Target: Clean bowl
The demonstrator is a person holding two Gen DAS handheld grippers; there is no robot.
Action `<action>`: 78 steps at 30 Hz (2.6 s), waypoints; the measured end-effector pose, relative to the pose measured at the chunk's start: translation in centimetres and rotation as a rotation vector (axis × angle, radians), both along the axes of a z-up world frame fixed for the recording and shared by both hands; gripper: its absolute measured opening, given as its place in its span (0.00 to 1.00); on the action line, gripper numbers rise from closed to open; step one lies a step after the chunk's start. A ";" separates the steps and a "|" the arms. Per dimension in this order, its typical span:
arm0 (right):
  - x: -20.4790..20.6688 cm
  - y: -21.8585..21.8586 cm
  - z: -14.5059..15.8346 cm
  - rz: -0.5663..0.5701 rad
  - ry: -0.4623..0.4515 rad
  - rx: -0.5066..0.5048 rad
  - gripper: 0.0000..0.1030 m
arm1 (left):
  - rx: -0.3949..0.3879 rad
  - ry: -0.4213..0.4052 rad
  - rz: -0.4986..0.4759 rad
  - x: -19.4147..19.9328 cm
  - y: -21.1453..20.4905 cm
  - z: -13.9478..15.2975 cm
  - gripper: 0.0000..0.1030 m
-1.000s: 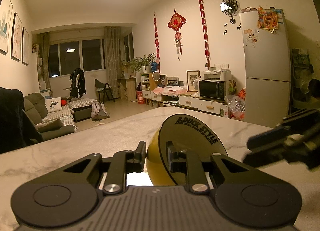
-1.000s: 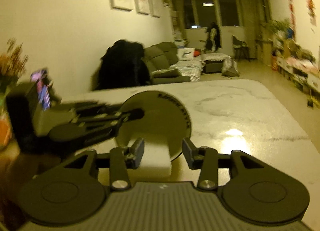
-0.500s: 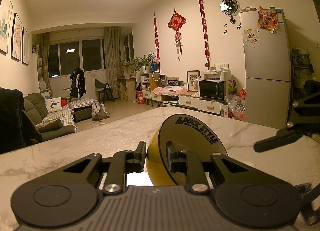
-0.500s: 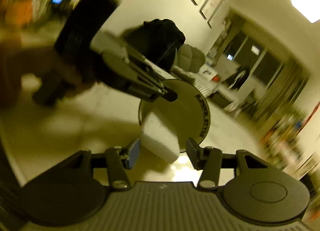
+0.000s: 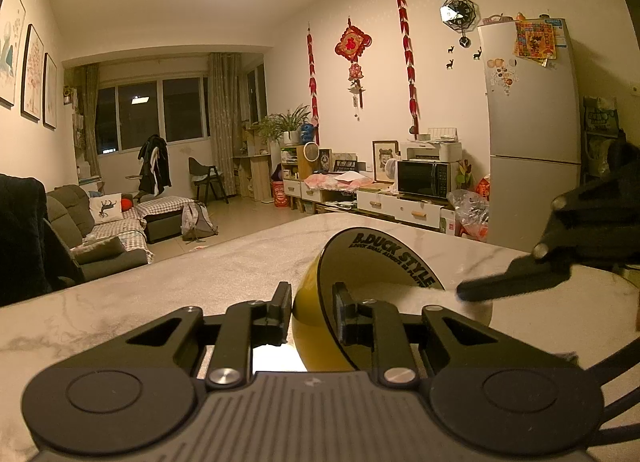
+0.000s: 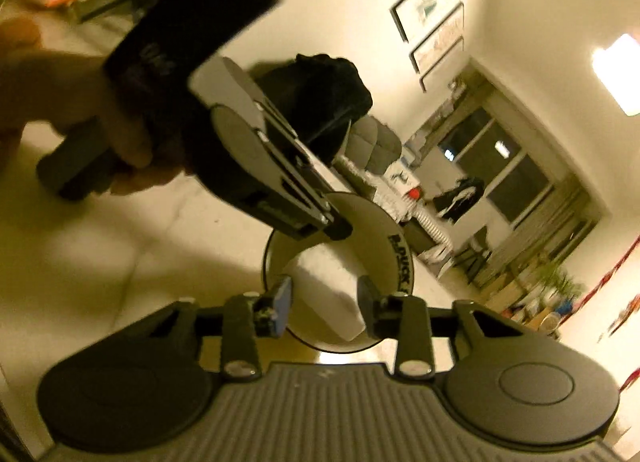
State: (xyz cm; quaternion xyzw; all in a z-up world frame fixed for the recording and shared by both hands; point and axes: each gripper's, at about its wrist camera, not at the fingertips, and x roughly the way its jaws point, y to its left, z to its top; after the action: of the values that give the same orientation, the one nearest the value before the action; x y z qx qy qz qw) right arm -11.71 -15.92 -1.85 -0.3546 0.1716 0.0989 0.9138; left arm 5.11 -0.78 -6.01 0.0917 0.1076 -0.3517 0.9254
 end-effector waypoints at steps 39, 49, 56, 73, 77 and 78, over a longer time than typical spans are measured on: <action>4.4 -6.0 2.5 -0.234 0.047 0.836 0.32 | -0.027 0.025 0.016 0.4 -0.3 0.0 0.25; 5.8 -3.3 1.3 -0.277 0.035 0.570 0.29 | -0.026 0.024 0.016 0.3 -0.6 0.2 0.25; 5.9 -3.5 1.4 -0.259 0.024 0.599 0.17 | -0.026 0.024 0.014 0.4 -0.2 0.2 0.25; 6.8 -4.8 1.3 -0.257 0.049 0.652 0.17 | -0.025 0.022 0.013 0.1 -0.3 0.0 0.27; 6.5 -4.5 1.4 -0.232 0.083 0.699 0.18 | -0.021 0.015 0.005 0.0 -0.3 0.0 0.28; 6.4 -4.4 1.4 -0.225 0.093 0.711 0.18 | -0.021 0.013 0.005 -0.1 -0.4 0.0 0.28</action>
State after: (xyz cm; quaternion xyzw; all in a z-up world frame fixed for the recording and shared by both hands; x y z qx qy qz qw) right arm -5.30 -20.34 -0.40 0.0109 0.2056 0.0672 0.9763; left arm 5.02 -1.17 -6.05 0.0795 0.1105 -0.3512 0.9263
